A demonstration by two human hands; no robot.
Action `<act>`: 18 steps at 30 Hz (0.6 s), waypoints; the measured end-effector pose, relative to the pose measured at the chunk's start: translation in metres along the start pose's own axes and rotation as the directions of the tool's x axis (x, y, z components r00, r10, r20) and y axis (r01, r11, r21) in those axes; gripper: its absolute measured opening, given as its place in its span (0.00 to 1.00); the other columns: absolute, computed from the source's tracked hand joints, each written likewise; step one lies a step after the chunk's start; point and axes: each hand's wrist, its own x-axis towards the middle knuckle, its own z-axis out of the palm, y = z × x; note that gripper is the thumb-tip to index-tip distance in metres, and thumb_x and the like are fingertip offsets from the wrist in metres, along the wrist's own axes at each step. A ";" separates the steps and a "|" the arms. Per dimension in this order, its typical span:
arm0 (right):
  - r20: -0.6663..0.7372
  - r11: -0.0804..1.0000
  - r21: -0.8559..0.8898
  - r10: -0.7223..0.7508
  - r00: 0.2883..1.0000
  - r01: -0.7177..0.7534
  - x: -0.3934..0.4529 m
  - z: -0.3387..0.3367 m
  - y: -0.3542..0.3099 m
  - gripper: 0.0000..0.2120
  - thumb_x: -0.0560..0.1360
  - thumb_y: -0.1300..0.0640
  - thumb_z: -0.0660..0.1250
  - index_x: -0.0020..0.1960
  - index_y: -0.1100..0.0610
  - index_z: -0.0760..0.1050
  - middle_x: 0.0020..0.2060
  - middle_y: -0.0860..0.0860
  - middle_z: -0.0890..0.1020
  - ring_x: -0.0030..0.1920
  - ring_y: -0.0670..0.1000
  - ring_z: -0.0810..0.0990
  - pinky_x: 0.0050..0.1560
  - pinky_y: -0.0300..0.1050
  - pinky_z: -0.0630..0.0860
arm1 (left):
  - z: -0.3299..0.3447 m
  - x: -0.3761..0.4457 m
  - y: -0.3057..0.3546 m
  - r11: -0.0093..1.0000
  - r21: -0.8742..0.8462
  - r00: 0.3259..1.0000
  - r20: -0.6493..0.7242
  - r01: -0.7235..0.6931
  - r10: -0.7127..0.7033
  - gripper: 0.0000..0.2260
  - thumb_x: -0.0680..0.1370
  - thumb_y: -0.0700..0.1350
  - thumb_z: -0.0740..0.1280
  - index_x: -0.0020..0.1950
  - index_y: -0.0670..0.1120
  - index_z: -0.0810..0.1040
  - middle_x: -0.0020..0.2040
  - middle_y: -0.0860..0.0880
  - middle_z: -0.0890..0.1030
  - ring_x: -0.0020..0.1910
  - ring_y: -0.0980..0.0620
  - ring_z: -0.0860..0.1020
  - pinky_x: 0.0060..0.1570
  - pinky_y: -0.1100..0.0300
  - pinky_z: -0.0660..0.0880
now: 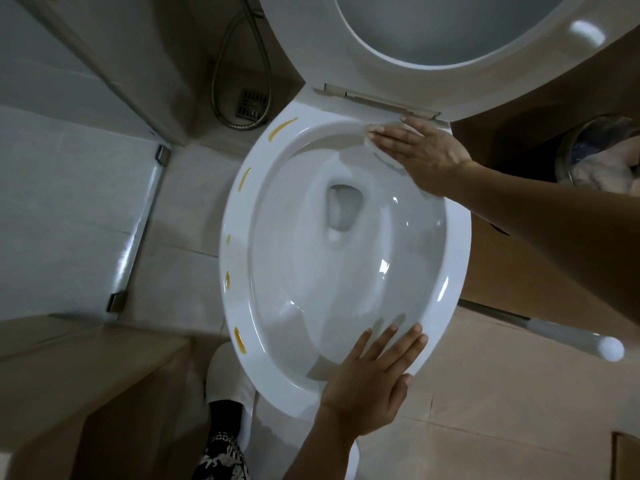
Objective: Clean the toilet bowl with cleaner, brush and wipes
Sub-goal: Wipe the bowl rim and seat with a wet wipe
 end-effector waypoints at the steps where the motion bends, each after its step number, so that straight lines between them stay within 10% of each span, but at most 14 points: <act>1: -0.013 1.000 0.005 -0.022 1.000 0.022 0.007 -0.005 0.001 0.30 0.81 0.55 0.44 0.71 0.59 0.24 0.74 0.52 0.30 0.76 0.49 0.34 0.75 0.50 0.36 | 0.000 0.000 0.000 1.000 -0.002 1.000 0.002 0.005 -0.005 0.24 0.82 0.52 0.48 0.79 0.53 0.48 0.78 0.57 0.47 0.77 0.53 0.50 0.72 0.47 0.57; 18: 0.080 0.954 0.298 -0.016 0.997 -0.008 -0.064 0.029 -0.017 0.26 0.83 0.48 0.40 0.78 0.57 0.44 0.77 0.54 0.43 0.77 0.52 0.38 0.75 0.51 0.36 | 0.001 0.001 -0.002 1.000 0.005 1.000 0.022 -0.001 0.001 0.24 0.83 0.52 0.44 0.79 0.53 0.44 0.78 0.56 0.45 0.77 0.52 0.48 0.73 0.45 0.52</act>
